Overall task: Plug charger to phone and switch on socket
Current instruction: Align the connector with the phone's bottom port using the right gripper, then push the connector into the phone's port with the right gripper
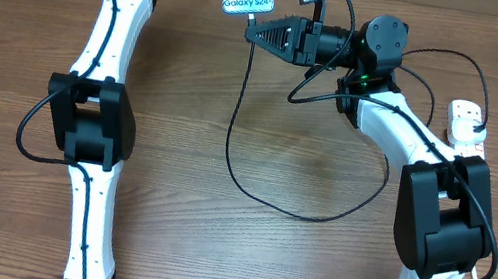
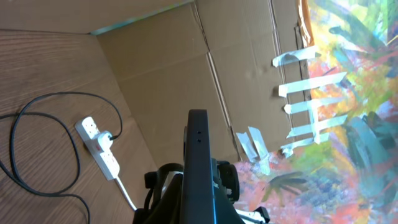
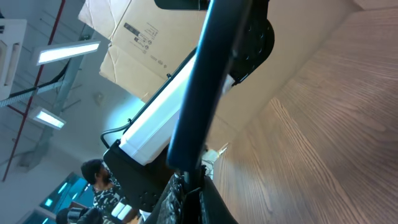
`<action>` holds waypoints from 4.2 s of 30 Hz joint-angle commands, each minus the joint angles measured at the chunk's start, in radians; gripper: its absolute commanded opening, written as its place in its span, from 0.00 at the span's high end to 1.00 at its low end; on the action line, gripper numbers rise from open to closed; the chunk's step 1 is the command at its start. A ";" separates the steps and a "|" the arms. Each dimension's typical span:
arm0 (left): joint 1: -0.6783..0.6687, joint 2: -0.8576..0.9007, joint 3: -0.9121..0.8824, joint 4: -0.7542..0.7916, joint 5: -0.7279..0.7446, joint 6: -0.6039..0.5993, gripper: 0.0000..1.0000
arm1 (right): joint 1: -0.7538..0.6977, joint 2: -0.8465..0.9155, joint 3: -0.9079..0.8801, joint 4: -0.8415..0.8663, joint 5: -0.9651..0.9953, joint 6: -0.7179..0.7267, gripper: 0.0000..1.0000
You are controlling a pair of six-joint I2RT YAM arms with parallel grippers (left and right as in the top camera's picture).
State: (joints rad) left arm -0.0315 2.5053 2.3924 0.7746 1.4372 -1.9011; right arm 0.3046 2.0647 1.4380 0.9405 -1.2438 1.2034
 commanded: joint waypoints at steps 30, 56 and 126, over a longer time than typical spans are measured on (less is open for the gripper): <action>-0.005 -0.007 0.011 -0.009 -0.057 0.035 0.96 | 0.001 0.004 0.016 -0.015 0.024 -0.057 0.96; -0.006 -0.007 0.011 -0.072 -0.050 0.155 0.96 | 0.001 0.004 0.016 -0.098 0.005 -0.188 0.96; -0.021 -0.007 0.011 -0.202 -0.003 0.278 0.96 | -0.010 0.004 0.016 -0.189 0.043 -0.270 0.96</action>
State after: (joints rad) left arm -0.0463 2.5053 2.3924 0.5678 1.4326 -1.6405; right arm 0.3016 2.0659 1.4380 0.7536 -1.2213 0.9447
